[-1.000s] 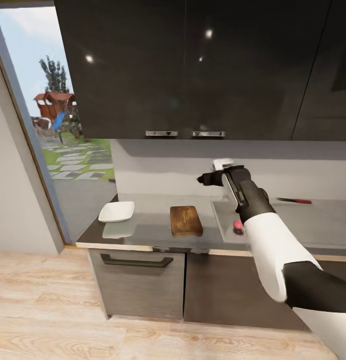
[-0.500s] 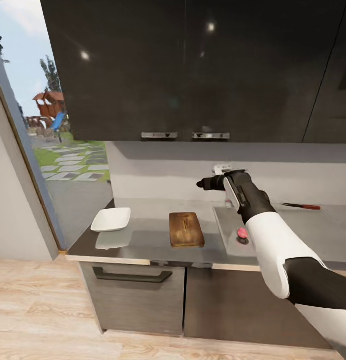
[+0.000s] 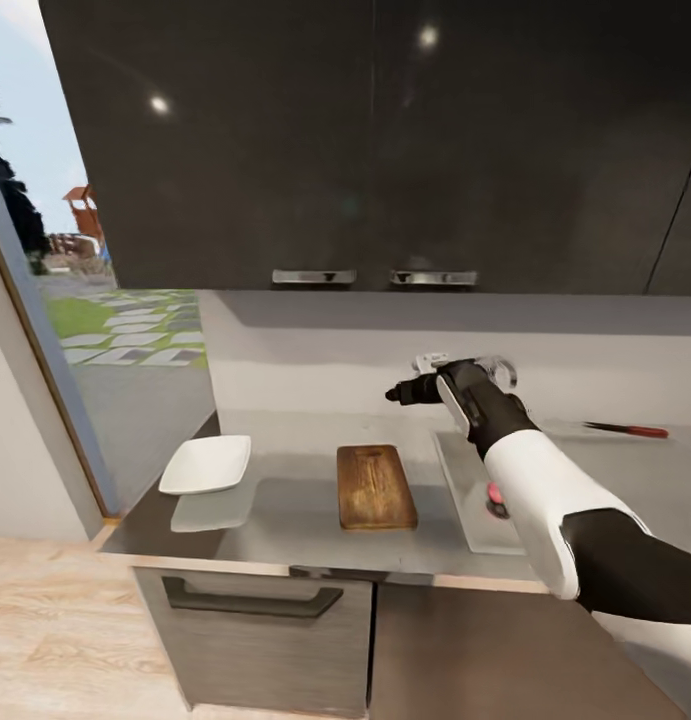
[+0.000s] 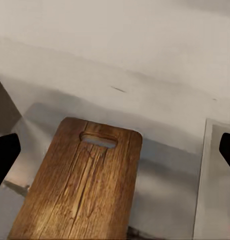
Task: In the kitchen, take the Vidalia onion out of the sink, dice it on the chopping board with the paring knife, put the diced onion into the bowl on the countertop, then place both the paring knife and the chopping board into the sink.
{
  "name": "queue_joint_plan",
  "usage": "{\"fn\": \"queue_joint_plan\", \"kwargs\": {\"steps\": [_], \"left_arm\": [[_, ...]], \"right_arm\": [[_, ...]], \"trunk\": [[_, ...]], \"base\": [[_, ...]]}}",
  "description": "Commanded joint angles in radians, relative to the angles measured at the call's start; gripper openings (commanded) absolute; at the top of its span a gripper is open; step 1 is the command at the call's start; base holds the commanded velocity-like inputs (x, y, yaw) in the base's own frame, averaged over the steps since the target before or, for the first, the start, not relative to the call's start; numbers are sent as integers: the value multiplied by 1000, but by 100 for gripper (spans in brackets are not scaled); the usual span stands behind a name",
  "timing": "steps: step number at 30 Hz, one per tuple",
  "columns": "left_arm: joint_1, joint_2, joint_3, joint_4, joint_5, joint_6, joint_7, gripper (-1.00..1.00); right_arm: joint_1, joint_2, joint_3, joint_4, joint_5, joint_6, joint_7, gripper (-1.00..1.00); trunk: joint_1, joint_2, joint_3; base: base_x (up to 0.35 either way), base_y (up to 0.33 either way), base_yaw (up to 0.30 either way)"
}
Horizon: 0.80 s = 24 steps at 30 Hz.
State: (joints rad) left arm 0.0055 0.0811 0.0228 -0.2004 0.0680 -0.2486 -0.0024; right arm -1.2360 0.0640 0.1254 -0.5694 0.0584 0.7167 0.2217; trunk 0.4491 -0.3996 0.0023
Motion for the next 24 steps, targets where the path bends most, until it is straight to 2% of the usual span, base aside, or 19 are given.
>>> {"fn": "queue_joint_plan", "kwargs": {"steps": [1, 3, 4, 5, 7, 8, 9, 13, 14, 17, 21, 24], "left_arm": [[1, 0, 1, 6, 7, -1, -1, 100], [1, 0, 1, 14, 7, -1, -1, 100], [1, 0, 2, 15, 7, -1, -1, 100], [1, 0, 2, 17, 7, -1, -1, 100], [1, 0, 2, 18, 7, -1, -1, 100], [1, 1, 2, 21, 7, 0, -1, 100], [1, 3, 2, 24, 7, 0, -1, 100], [1, 4, 2, 35, 7, 0, -1, 100], [1, 5, 2, 46, 7, -1, -1, 100], [1, 5, 2, 61, 7, -1, -1, 100], [1, 5, 2, 71, 7, -2, -1, 100], [1, 5, 2, 74, 7, -3, -1, 100]], "right_arm": [[0, -2, 59, 22, 8, -12, 43, 100], [0, -4, 142, 54, 9, -37, 102, 100], [0, -5, 163, 62, 9, -43, 118, 100], [0, -5, 202, 75, 10, -51, 150, 100], [0, -6, 240, 86, 10, -57, 183, 100], [0, -11, 297, 100, 10, -63, 249, 100], [0, -14, 313, 104, 10, -66, 282, 100], [1, -30, 332, 111, 11, -96, 370, 100], [1, -49, 338, 121, 11, -139, 442, 100], [1, -63, 341, 136, 12, -177, 517, 100], [1, -69, 343, 156, 38, -193, 557, 100], [1, -71, 344, 162, 85, -196, 577, 100]], "trunk": [[1, 0, 0], [1, 0, 0], [1, 0, 0], [1, 0, 0], [1, 0, 0], [1, 0, 0], [1, 0, 0], [1, 0, 0], [1, 0, 0], [1, 0, 0], [1, 0, 0], [1, 0, 0]], "base": [[320, 0, 0], [316, 0, 0], [299, 0, 0], [256, 0, 0], [233, 0, 0], [151, 0, 0], [97, 0, 0], [49, 0, 0], [13, 0, 0], [6, 0, 0], [1, 0, 0], [0, 0, 0]]}}
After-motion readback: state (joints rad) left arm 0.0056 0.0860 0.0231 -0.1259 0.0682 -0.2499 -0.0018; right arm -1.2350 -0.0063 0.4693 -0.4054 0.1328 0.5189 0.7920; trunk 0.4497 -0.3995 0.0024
